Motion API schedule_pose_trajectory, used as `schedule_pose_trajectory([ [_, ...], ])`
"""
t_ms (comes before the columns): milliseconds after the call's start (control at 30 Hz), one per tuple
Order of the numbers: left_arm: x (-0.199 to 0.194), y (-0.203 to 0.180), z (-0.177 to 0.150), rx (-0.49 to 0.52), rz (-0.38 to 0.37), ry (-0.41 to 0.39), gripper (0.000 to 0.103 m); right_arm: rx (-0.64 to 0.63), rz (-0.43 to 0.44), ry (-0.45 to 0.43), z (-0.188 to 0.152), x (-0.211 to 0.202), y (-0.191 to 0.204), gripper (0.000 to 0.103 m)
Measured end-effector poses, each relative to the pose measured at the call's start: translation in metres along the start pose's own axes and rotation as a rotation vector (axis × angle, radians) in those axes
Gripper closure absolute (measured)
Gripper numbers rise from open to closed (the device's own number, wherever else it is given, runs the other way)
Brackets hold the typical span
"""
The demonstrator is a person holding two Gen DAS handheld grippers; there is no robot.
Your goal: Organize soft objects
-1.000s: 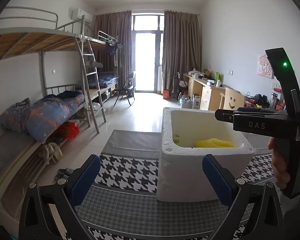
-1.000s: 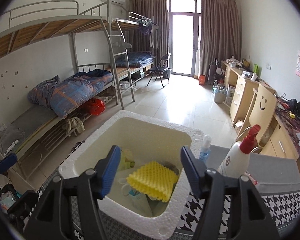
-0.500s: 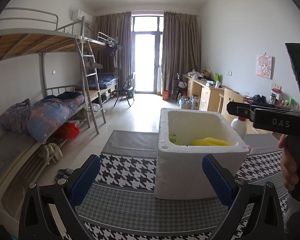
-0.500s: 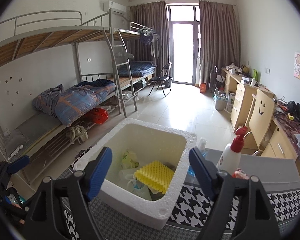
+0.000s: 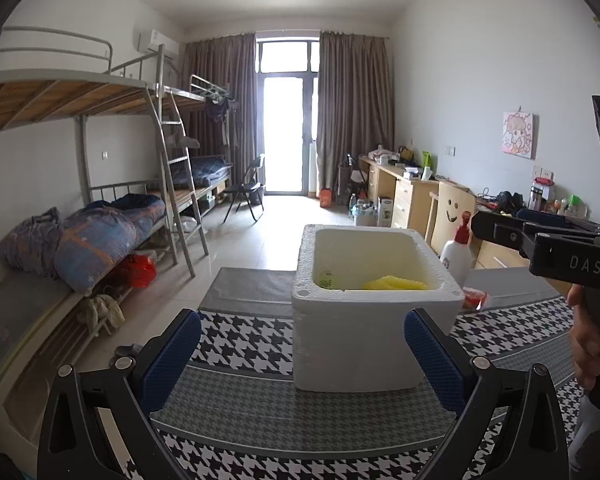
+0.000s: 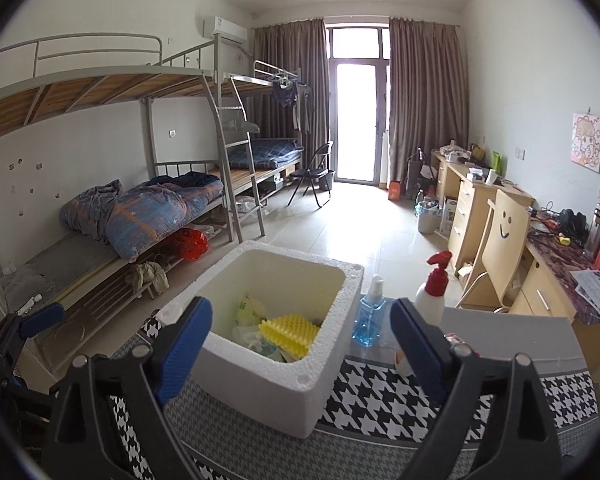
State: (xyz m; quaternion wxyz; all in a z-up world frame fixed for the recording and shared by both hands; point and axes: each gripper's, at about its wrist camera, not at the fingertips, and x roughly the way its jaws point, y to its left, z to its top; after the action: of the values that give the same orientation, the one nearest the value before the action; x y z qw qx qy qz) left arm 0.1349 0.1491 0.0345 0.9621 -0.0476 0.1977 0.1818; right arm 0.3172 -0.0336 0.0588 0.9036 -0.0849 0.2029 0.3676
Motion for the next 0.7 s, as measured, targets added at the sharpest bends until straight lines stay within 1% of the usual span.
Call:
schedule_pose_trajectory([
  [367,-0.03,-0.019,-0.004,0.017,-0.026,-0.032,0.001,-0.003,-0.017,-0.052,-0.014,-0.043,-0.001,0.008],
  [700,-0.053,-0.026,-0.005,0.02,-0.044,-0.061,0.001,-0.012,-0.048,-0.088,-0.026,-0.075,0.001,0.007],
])
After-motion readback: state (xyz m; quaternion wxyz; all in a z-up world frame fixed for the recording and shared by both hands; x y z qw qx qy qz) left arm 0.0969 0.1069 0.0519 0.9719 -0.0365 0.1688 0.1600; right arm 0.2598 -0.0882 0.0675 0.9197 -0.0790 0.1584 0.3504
